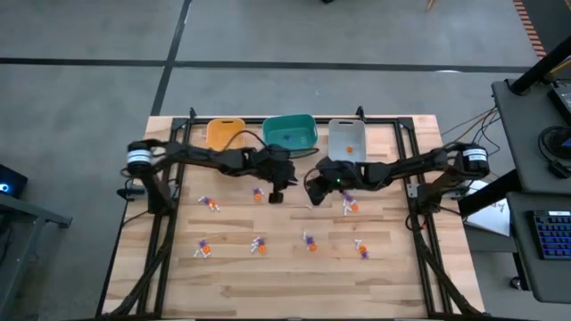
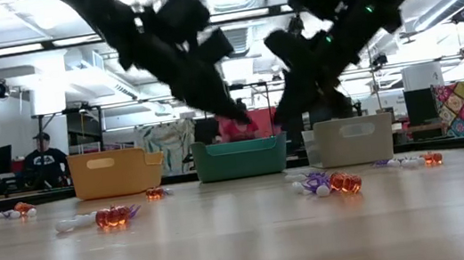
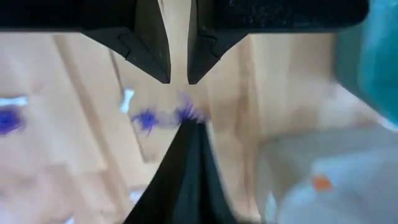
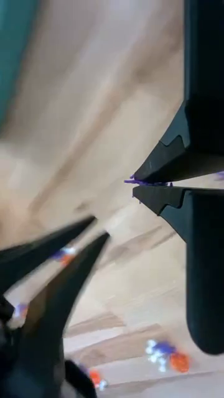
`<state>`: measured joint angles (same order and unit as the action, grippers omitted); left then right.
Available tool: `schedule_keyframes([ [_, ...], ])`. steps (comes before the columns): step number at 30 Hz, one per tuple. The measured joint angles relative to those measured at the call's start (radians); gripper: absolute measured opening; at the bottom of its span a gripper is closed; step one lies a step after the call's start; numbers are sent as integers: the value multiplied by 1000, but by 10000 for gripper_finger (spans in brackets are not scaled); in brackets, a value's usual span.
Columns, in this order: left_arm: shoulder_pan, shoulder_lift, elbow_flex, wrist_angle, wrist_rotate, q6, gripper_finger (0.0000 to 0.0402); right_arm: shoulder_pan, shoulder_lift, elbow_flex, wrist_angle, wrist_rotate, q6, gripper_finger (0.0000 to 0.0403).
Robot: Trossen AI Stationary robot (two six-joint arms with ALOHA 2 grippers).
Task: Sort Halloween decoration
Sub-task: Put the small violet spider toy into the green bin
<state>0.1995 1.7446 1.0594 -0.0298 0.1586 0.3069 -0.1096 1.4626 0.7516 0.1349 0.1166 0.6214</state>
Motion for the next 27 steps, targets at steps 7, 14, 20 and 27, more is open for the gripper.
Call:
schedule_keyframes([
  [7,13,-180,0,-131,-81,51,38,-63,-9,165,-161,17,-220,9],
  [14,24,-297,0,-247,-98,57,38,-134,43,332,-226,15,-429,9],
  [20,26,-383,-34,-281,-98,50,38,-198,123,467,-258,15,-560,8],
  [27,28,-507,-114,-267,-97,-22,38,-276,257,610,-309,15,-606,8],
])
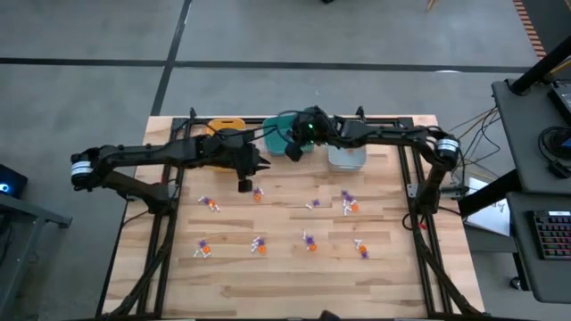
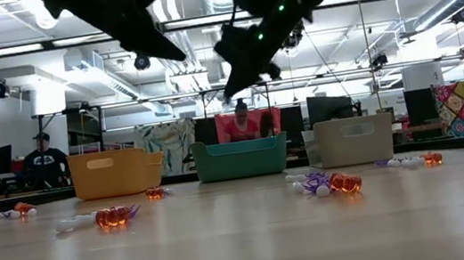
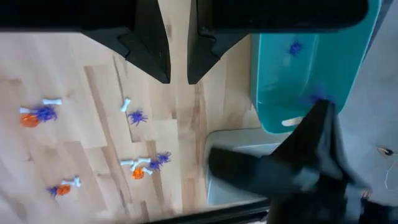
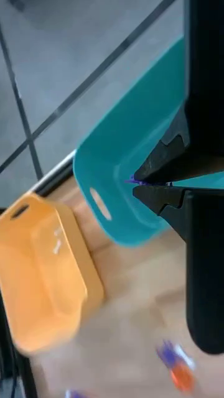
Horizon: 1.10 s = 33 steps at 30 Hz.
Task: Sort Halloween decoration
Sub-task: Put the small violet spider toy into the green bin
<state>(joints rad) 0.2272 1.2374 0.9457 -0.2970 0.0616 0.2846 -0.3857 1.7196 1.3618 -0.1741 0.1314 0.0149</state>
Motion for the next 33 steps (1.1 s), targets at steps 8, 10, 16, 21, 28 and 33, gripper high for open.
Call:
schedule_keyframes([
  [8,0,-145,-109,40,0,-82,38,-76,164,151,-103,1,-35,9],
  [10,0,-174,-135,69,0,-101,38,-88,197,172,-123,2,-35,9],
  [16,-1,-248,-209,135,-1,-134,38,-109,261,222,-167,96,-46,9],
  [21,-1,-275,-231,171,-1,-137,38,-119,279,233,-253,215,-56,9],
  [28,-1,-265,-236,180,-2,-137,38,-123,270,235,-303,207,-38,9],
  [33,-1,-246,-236,182,-2,-137,38,-125,259,235,-300,107,-32,9],
])
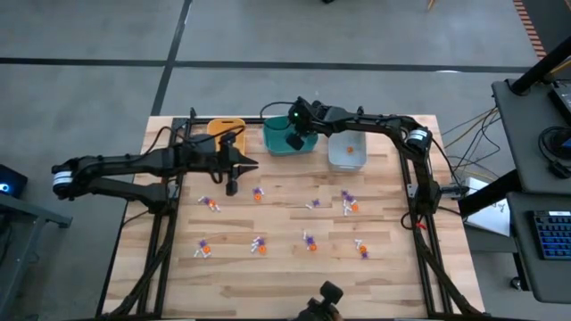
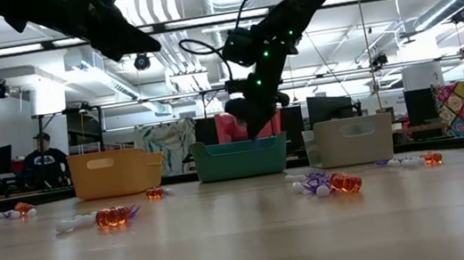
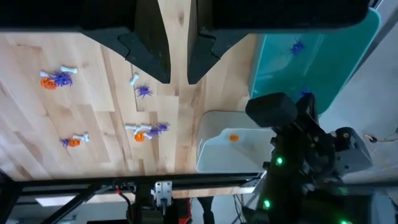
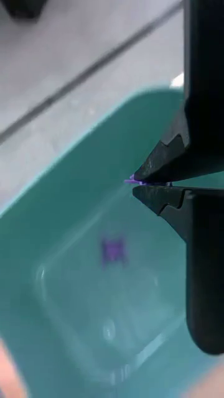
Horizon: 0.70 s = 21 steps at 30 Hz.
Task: Sort Halloween decoration
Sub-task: Put the small violet spider toy into the green bin, then put the orange pumpkin toy into the gray bin
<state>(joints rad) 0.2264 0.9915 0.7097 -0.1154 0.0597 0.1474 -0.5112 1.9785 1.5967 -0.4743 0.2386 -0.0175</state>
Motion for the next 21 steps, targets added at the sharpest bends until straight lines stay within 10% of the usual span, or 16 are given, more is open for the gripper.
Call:
schedule_keyframes([
  [21,0,52,0,10,-23,-9,38,3,-12,21,-14,-37,23,90],
])
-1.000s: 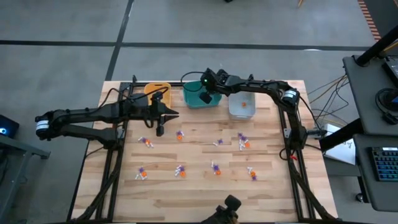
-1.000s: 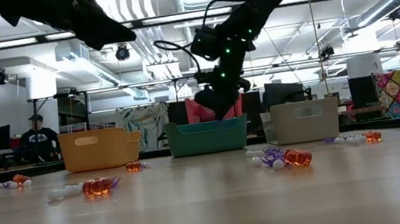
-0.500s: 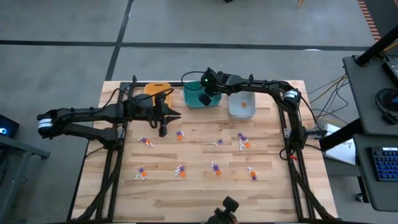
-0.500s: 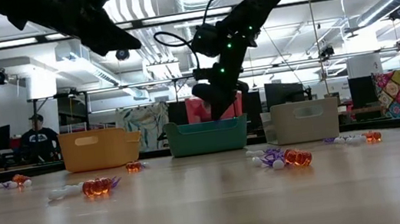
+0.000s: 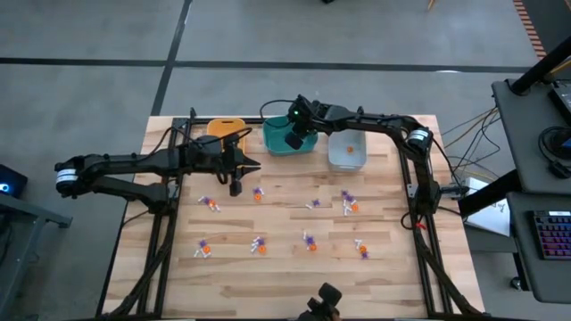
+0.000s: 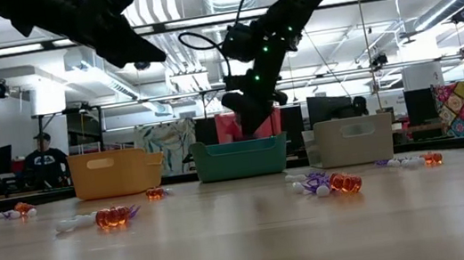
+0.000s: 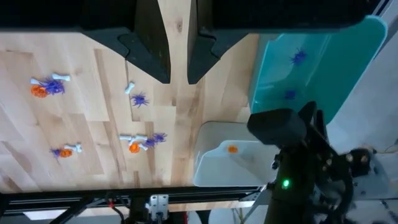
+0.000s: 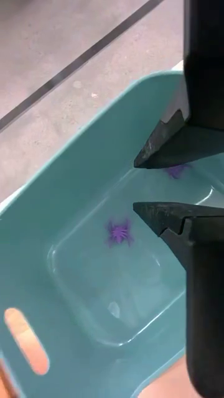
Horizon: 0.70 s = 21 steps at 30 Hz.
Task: Sort Halloween decoration
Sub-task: Put the orange pumpkin toy into the gray bin
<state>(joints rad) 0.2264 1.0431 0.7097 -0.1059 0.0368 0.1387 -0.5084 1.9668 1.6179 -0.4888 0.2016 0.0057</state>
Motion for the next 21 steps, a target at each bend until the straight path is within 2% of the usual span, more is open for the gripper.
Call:
schedule_keyframes([
  [4,0,0,0,-24,-54,-30,38,13,-19,22,-62,-3,-5,88],
  [9,-1,0,1,-83,-55,-79,38,48,-79,18,-140,-10,-26,80],
  [18,-16,48,111,-508,-52,-333,38,139,-197,3,-248,-22,-58,74],
  [21,-38,77,141,-630,-17,-400,38,168,-235,-9,-261,-22,-61,78],
])
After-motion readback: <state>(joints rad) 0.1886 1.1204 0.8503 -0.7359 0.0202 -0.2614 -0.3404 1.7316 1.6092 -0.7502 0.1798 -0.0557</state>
